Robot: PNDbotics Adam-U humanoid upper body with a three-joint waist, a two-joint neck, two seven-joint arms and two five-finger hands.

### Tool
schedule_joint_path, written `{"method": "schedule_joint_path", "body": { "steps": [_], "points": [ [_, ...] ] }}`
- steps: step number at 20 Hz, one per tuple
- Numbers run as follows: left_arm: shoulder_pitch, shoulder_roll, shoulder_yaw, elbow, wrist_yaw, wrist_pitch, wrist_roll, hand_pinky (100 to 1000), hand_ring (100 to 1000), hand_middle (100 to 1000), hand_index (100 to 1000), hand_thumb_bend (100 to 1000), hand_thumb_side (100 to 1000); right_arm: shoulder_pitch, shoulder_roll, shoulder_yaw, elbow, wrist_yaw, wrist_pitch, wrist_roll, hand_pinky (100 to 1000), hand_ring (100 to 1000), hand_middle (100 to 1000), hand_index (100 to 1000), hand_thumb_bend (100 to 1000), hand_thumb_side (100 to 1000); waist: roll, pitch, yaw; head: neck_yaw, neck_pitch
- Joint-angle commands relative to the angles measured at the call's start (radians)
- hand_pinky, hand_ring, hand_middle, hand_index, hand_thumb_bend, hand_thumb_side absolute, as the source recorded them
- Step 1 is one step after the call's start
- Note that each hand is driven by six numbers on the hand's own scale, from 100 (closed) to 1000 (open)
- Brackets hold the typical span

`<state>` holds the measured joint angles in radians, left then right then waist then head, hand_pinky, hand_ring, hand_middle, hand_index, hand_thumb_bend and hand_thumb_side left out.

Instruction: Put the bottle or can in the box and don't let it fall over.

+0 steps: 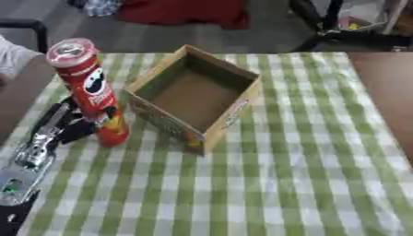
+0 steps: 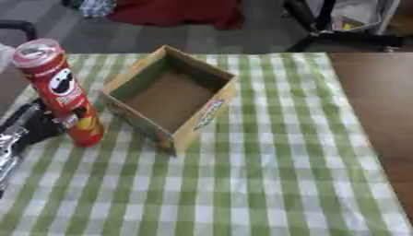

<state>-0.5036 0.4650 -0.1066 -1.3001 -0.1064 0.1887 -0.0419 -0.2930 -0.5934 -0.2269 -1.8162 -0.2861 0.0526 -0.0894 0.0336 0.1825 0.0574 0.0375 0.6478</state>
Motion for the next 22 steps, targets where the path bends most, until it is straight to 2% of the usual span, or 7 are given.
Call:
{"method": "schedule_joint_path", "body": {
  "steps": [1, 3, 5, 8, 9, 11, 22],
  "points": [
    [-0.020, 0.016, 0.000, -0.009, -0.007, 0.003, 0.009, 922, 982, 863, 884, 443, 460, -0.008, -0.019, -0.005, -0.012, 0.008, -0.001, 0.002, 864, 873, 825, 925, 100, 534, -0.003, -0.009, 0.000, 0.002, -0.013],
    [-0.021, 0.016, -0.002, -0.010, -0.010, 0.005, 0.005, 924, 983, 865, 875, 452, 343, -0.008, -0.019, -0.005, -0.011, 0.008, -0.001, 0.004, 864, 873, 825, 925, 100, 533, -0.003, -0.009, 0.000, 0.003, -0.013],
    [-0.021, 0.015, -0.003, -0.011, -0.011, 0.005, -0.004, 924, 984, 866, 875, 451, 298, -0.007, -0.019, -0.005, -0.011, 0.009, -0.001, 0.005, 864, 873, 825, 925, 100, 533, -0.003, -0.009, 0.000, 0.003, -0.014],
    [-0.022, 0.015, -0.003, -0.013, -0.012, 0.003, -0.015, 928, 988, 872, 884, 453, 310, -0.006, -0.019, -0.005, -0.010, 0.010, -0.001, 0.006, 864, 873, 825, 925, 100, 532, -0.003, -0.009, 0.000, 0.004, -0.014],
    [-0.022, 0.015, -0.002, -0.015, -0.012, 0.002, -0.016, 929, 989, 874, 891, 448, 487, -0.006, -0.019, -0.005, -0.010, 0.011, -0.001, 0.006, 864, 872, 825, 925, 100, 532, -0.004, -0.009, 0.000, 0.004, -0.015],
    [-0.023, 0.016, 0.001, -0.017, -0.014, 0.003, -0.008, 931, 989, 875, 892, 455, 561, -0.004, -0.019, -0.004, -0.009, 0.012, -0.001, 0.007, 864, 872, 824, 925, 100, 532, -0.004, -0.010, 0.001, 0.004, -0.015],
    [-0.035, 0.019, 0.006, -0.033, -0.021, 0.022, 0.031, 934, 991, 874, 890, 451, 601, -0.003, -0.018, -0.002, -0.006, 0.016, -0.001, 0.012, 865, 873, 824, 926, 100, 531, -0.003, -0.013, 0.002, 0.008, -0.018]
  ]
}}
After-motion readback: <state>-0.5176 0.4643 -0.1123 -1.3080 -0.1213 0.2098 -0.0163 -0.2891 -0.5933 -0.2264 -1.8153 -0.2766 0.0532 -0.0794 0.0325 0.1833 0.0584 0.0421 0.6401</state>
